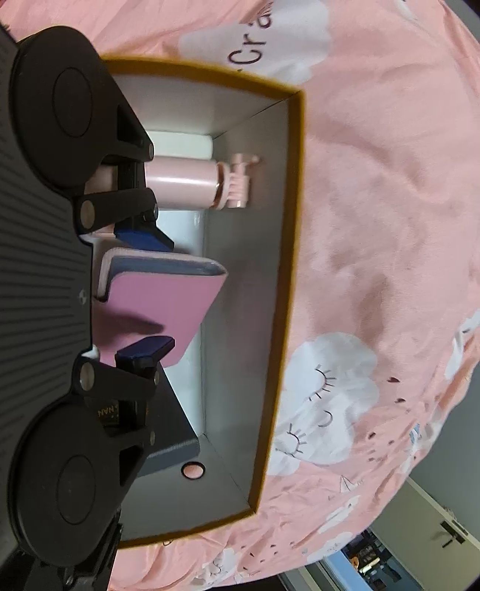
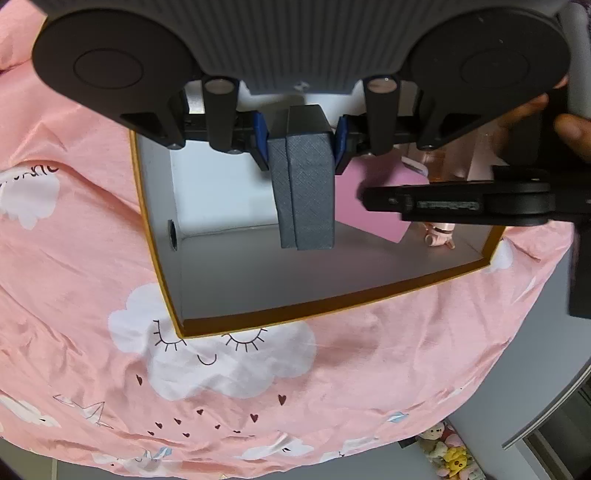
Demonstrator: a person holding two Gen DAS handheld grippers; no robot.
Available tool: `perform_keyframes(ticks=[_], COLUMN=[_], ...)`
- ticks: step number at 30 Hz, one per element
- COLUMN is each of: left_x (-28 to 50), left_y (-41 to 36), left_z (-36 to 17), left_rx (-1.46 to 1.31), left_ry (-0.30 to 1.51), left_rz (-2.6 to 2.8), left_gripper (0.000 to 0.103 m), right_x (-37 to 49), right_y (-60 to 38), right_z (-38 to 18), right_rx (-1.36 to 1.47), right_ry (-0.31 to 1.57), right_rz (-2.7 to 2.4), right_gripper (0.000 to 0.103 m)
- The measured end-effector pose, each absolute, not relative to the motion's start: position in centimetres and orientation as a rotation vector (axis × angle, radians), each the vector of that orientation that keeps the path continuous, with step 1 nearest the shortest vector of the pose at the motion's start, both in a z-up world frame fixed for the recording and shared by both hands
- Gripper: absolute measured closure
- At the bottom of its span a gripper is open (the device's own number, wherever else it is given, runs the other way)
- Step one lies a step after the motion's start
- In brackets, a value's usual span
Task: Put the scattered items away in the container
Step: 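Lower the pink notebook into the orange box and open the left tool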
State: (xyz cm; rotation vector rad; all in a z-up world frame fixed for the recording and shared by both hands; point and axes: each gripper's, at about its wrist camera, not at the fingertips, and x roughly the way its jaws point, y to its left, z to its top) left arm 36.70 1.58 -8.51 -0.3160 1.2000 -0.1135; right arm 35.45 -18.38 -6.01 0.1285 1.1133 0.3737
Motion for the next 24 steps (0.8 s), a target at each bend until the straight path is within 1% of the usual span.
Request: perform_keyframes(ticks=[15, 24], left_x=[36.4, 34.9], left_y=[3.3, 4.6], left_z=[-7.7, -6.9], left_rx=[-0.358, -0.364], left_ry=[1.183, 1.124], left_rz=[-0.152, -0.151], left_gripper=[0.045, 0.045], right_x=[36.3, 36.9], right_y=[-17.9, -16.5], right_z=[-5.7, -6.2], right_rx=[0.099, 0.036], right_ry=[1.124, 1.150], right_rz=[0.318, 0.236], right_gripper=[0.066, 0.066])
